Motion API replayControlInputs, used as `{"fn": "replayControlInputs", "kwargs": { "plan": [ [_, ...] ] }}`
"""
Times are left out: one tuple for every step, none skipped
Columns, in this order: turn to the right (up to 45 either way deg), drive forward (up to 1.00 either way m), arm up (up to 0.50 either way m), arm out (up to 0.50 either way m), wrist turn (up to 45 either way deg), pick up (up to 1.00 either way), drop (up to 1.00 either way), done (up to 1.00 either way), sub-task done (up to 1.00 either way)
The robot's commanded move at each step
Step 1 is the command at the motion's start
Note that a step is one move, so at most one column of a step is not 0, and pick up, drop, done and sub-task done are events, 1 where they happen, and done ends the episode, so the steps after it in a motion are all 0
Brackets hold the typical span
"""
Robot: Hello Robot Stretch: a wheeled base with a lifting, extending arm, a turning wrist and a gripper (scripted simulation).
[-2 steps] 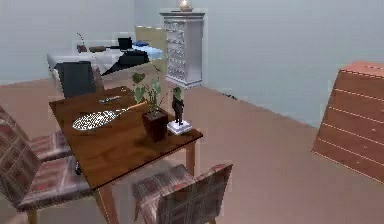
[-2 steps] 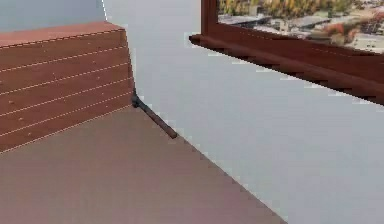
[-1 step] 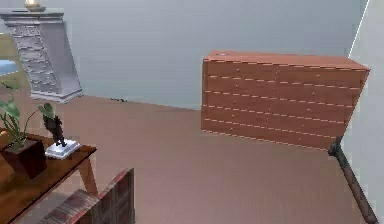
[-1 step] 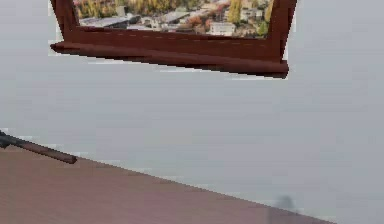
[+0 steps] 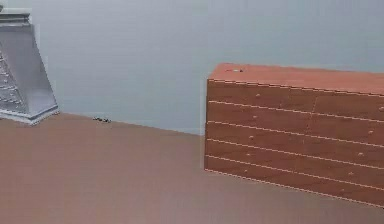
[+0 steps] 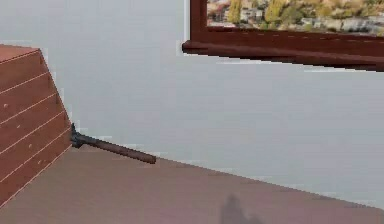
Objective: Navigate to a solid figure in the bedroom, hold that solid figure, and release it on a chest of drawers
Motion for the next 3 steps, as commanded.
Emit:
{"fn": "replayControlInputs", "kwargs": {
  "plan": [
    [-21.0,0.0,0.0,0.0,0.0,0.0,0.0,0.0,0.0],
    [0.0,0.25,0.0,0.0,0.0,0.0,0.0,0.0,0.0],
    [-39.0,0.0,0.0,0.0,0.0,0.0,0.0,0.0,0.0]
  ]
}}
